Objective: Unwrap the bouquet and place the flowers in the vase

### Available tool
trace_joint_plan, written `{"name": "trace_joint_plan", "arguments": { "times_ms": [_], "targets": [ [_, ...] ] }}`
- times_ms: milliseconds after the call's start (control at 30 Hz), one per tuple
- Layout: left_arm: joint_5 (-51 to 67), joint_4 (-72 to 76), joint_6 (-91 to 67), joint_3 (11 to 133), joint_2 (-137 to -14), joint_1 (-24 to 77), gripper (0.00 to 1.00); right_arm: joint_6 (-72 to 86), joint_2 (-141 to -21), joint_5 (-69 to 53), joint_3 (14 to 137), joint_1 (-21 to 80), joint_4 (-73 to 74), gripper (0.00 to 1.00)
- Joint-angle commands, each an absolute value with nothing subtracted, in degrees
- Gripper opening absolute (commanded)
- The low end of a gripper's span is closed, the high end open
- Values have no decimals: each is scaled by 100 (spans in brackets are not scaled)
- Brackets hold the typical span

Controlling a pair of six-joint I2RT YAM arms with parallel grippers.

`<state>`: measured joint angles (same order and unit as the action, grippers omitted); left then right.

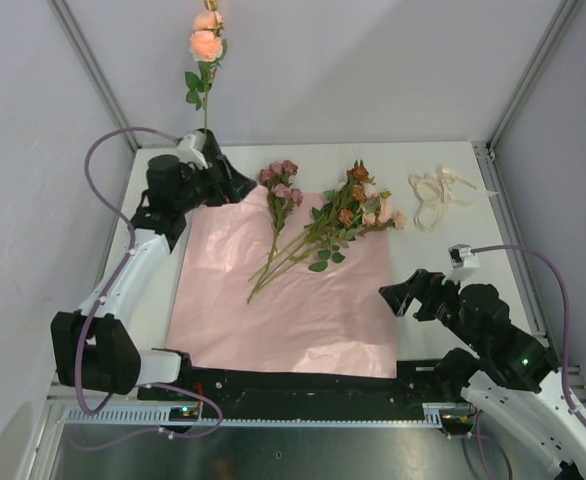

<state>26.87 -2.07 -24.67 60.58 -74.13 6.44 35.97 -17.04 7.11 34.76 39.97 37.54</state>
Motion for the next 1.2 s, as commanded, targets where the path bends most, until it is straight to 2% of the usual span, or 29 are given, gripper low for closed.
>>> {"name": "trace_joint_plan", "arguments": {
  "times_ms": [0, 333, 633, 800, 1167],
  "targets": [
    [1938, -1488, -1730, 6453, -7810, 1242, 95, 3535, -1494, 787, 3642, 4022, 3789, 97],
    [-91, -3154, -1085, 8253, -9627, 2279, 89, 3547, -1398, 1065, 3646, 4031, 4033, 95],
    [-258, -3417, -1192, 9203, -10997, 2298, 75, 3794, -1163, 1432, 3639, 4058, 4214, 94],
    [-289, -3413, -1278, 9306, -11410, 2323, 66, 3829, -1093, 1392, 3633, 4114, 4253, 94],
    [-301, -3409, -1252, 9373, -11969, 2553, 64, 3833, -991, 1422, 3639, 4228, 4256, 94]
  ]
}}
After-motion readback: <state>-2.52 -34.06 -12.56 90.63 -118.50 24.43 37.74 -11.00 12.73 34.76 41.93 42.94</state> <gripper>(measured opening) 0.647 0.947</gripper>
